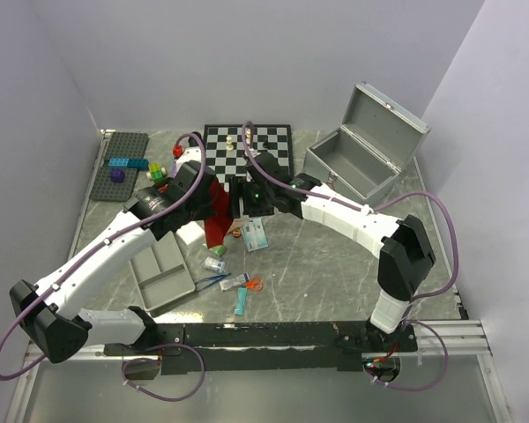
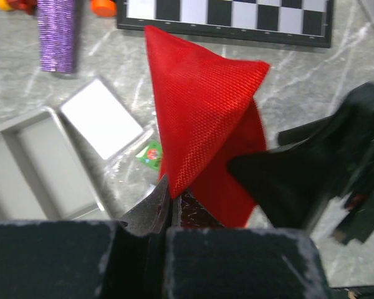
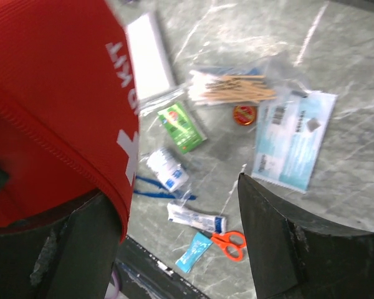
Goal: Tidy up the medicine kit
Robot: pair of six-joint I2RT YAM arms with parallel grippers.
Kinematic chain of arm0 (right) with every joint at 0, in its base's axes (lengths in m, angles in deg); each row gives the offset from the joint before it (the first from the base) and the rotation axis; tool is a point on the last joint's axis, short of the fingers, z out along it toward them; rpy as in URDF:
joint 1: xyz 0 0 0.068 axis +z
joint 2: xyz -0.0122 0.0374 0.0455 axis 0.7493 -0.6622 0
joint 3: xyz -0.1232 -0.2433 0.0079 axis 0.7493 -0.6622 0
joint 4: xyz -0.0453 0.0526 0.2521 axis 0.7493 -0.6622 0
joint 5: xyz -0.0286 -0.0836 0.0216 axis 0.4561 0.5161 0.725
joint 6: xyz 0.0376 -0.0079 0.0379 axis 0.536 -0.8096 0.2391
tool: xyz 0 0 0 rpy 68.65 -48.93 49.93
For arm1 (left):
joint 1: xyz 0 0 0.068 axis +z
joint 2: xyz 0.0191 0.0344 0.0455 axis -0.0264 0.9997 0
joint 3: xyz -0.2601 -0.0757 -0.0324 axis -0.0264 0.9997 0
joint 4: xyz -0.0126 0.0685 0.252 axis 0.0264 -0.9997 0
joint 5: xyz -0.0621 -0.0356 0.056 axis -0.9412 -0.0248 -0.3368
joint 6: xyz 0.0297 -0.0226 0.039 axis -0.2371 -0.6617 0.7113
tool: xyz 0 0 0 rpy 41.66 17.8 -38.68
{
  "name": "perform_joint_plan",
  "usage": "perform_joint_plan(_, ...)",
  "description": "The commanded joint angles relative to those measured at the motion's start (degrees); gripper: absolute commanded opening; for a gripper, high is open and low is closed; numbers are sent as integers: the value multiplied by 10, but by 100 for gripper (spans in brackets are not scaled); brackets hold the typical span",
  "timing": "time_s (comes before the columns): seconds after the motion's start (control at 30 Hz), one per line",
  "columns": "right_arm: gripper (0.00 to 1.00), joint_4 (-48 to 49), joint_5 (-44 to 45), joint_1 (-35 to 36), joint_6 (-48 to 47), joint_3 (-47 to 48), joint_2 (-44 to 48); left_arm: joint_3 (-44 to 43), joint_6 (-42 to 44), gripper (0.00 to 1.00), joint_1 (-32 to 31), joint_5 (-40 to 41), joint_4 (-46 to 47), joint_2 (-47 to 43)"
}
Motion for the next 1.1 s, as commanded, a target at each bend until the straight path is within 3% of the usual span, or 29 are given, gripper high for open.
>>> perform_joint_plan(0.0, 77, 9, 11, -17, 1, -15, 30, -23, 21, 1, -2, 52, -31, 6)
perform_joint_plan(0.23, 78, 47, -15, -18, -6, -50, 57, -14, 22, 1, -2, 81, -54, 24)
perform_joint_plan(0.57, 89, 69, -70, -17, -17, -66, 117, -47, 20, 1, -2, 116, -69, 32)
perform_joint_plan(0.73, 89, 70, -17, -17, -40, -118, 148, -45, -23, 1, -2, 155, -83, 27)
perform_joint_plan(0.87, 81, 103, 60, -13, -56, -190, 178, -22, -91, 1, 0, 204, -105, -2)
perform_joint_plan(0.97, 80, 143, 85, -11, -72, -249, 192, 2, -93, 1, 0, 198, -94, -26)
perform_joint_plan(1.07, 80, 125, 79, -11, -90, -234, 166, 32, -91, 1, 11, 183, -76, -55)
